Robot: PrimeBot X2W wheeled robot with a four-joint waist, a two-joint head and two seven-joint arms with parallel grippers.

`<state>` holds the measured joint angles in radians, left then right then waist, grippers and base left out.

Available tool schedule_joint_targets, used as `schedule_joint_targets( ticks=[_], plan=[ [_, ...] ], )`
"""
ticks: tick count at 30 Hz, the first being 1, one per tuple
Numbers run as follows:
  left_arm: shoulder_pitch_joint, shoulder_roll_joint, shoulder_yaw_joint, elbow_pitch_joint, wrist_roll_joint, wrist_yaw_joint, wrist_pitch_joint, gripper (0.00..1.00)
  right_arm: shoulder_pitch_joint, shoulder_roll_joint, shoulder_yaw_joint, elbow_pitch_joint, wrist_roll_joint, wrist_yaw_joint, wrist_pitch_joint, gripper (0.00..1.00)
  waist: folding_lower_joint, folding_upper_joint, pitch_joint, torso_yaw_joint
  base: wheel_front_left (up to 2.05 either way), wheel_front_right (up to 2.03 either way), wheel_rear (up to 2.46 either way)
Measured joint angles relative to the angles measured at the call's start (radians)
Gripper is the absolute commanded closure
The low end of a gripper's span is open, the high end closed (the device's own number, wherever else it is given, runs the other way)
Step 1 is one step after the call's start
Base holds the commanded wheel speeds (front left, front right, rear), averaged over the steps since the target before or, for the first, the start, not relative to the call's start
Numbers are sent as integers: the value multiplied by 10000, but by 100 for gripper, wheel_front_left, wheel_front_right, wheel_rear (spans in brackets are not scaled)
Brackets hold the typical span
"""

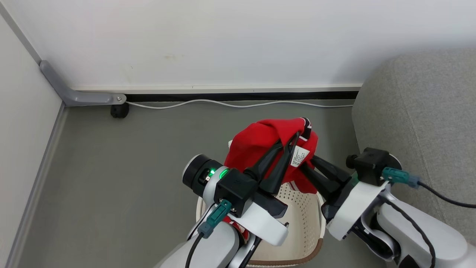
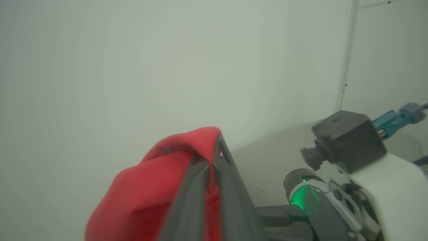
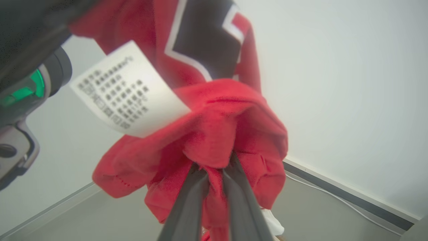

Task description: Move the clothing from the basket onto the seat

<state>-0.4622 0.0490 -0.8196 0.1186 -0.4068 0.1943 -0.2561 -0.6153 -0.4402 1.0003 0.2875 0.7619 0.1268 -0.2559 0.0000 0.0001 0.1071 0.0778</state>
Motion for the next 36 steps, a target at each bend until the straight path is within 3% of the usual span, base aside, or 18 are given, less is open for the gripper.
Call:
schedule_joint_targets(
  ticks=[4,5,6,7,14,24,36],
  plan=[
    [7,-2,150,98,15,52,-6,96,208,-56,-631,-247,107,-2,2,100,0,0,41,-112,0,0,0],
    [28,-4,221,96,15,52,-8,60,321,-82,-826,-334,136,-2,2,100,0,0,45,-156,0,0,0],
    [27,-2,257,132,19,46,-8,13,437,-121,-1009,-426,136,-2,2,100,0,0,53,-214,0,0,0],
    [33,-2,257,184,19,10,-8,0,559,-150,-1210,-510,136,0,0,100,0,0,61,-269,0,0,0],
    [87,-8,280,823,115,-500,-8,0,1298,-291,-2817,-974,128,-2,2,100,0,0,79,-735,0,0,0],
    [323,-4,291,1935,278,-1599,-8,0,1844,-368,-4393,-1248,104,-2,2,100,0,0,-59,-1792,0,0,0],
    [468,-2,433,2251,276,-1981,-8,0,1962,-374,-4830,-1340,17,-2,2,100,0,0,-275,-3607,0,0,0]
  ],
)
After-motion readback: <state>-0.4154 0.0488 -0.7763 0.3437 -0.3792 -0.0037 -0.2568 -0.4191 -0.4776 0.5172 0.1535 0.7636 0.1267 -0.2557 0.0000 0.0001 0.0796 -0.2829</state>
